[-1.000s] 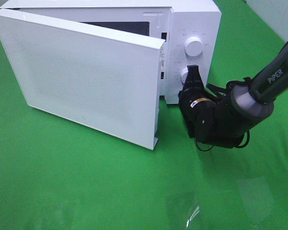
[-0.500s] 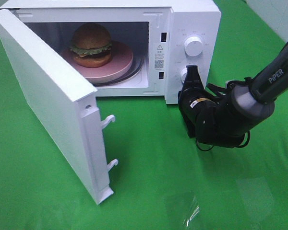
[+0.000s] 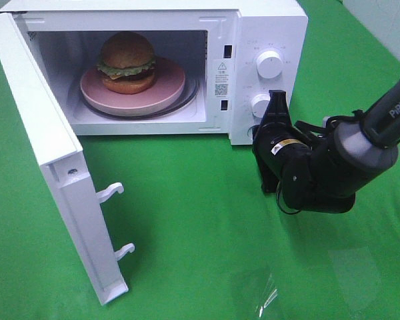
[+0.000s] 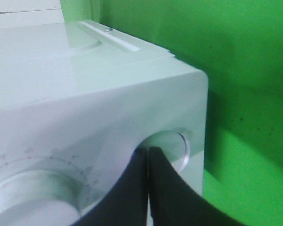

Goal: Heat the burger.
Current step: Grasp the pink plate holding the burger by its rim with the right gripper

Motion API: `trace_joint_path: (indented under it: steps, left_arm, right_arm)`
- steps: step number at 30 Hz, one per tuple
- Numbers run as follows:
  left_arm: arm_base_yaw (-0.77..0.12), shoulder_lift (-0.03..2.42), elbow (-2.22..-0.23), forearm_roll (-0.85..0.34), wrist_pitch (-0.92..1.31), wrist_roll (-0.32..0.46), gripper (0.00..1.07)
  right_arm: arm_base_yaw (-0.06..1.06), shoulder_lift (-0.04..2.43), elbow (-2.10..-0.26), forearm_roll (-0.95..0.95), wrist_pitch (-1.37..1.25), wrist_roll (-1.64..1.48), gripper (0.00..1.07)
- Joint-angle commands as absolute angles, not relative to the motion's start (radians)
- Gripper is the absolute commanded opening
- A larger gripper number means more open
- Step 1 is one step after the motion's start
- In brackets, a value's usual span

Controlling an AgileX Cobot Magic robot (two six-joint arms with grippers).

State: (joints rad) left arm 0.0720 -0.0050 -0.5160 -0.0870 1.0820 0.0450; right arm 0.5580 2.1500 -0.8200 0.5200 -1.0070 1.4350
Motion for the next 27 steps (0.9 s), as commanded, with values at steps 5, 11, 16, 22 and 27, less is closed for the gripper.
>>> trace_joint_path:
  steps: [5, 11, 16, 22, 27]
  left_arm:
    - [0.073, -0.009, -0.516, -0.089, 1.071, 0.044, 0.98]
    - [0.073, -0.009, -0.516, -0.089, 1.071, 0.044, 0.98]
    - [0.073, -0.009, -0.516, -0.089, 1.071, 0.044, 0.98]
    - [0.073, -0.009, -0.516, -0.089, 1.071, 0.044, 0.98]
    - [0.073, -0.009, -0.516, -0.089, 1.071, 0.044, 0.98]
  right_arm:
    - [0.597, 2.069, -0.745, 0.475, -1.105, 1.460, 0.03]
    - [0.597, 1.959, -0.624, 0.419, -1.010, 1.451, 0.05]
    - [0.597, 1.833, -0.540, 0.416, -0.958, 1.316, 0.07]
    - [0.597, 1.710, -0.512, 0.416, -0.812, 1.126, 0.09]
    - [0.597, 1.569, -0.512, 0.416, -0.627, 0.836, 0.11]
